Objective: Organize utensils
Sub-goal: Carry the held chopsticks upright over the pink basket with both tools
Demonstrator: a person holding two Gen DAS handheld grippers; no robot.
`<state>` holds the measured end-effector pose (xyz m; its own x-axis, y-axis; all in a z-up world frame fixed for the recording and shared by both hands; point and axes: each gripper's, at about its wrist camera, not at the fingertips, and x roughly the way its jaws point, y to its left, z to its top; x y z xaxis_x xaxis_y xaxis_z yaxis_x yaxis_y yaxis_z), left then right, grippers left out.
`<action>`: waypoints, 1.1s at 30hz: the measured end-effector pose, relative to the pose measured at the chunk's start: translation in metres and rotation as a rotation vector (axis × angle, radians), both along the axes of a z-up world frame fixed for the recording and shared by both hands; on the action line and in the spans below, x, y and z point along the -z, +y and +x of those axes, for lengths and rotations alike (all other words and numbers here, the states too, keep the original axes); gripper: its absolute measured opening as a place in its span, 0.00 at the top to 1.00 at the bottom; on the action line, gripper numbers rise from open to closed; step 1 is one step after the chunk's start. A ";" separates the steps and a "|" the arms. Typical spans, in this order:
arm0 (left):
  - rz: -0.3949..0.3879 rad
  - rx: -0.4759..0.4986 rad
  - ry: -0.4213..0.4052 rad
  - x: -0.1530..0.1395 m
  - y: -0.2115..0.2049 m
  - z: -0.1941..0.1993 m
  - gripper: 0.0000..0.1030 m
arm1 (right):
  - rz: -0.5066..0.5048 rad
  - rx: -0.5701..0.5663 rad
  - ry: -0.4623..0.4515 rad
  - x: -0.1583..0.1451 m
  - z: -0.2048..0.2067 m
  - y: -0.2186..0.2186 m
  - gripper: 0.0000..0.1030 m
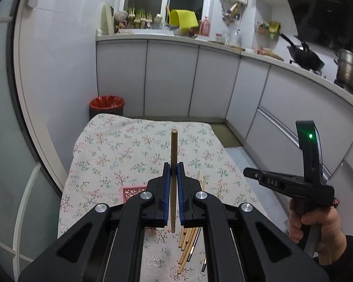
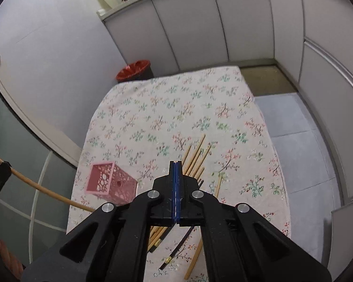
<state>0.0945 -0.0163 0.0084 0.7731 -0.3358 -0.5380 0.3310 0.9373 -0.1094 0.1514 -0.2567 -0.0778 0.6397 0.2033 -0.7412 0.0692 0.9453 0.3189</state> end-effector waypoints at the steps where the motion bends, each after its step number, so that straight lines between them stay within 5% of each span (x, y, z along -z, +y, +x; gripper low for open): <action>1: -0.004 0.002 0.004 0.000 0.001 0.001 0.94 | 0.013 0.008 0.041 0.009 0.006 -0.005 0.85; 3: -0.002 0.012 0.027 0.003 0.000 0.004 0.94 | 0.011 0.026 0.139 0.033 0.018 -0.011 0.53; 7: 0.026 0.032 0.092 0.020 -0.007 0.011 0.94 | -0.062 0.035 0.309 0.087 0.039 -0.014 0.71; 17: 0.063 0.025 0.136 0.042 -0.007 0.017 0.94 | -0.106 0.097 0.432 0.158 0.081 -0.017 0.78; 22: 0.077 0.024 0.150 0.050 -0.006 0.019 0.94 | -0.226 0.081 0.379 0.160 0.082 0.000 0.95; 26: 0.070 0.013 0.146 0.047 -0.001 0.020 0.94 | -0.184 0.100 0.351 0.149 0.072 -0.004 0.97; 33: 0.005 -0.028 0.064 0.015 0.021 0.009 0.94 | -0.108 0.064 0.114 0.057 0.020 -0.001 0.97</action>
<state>0.1040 0.0046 -0.0062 0.7461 -0.3117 -0.5884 0.2973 0.9466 -0.1245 0.1715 -0.2575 -0.1346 0.5597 0.0803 -0.8248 0.1602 0.9660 0.2027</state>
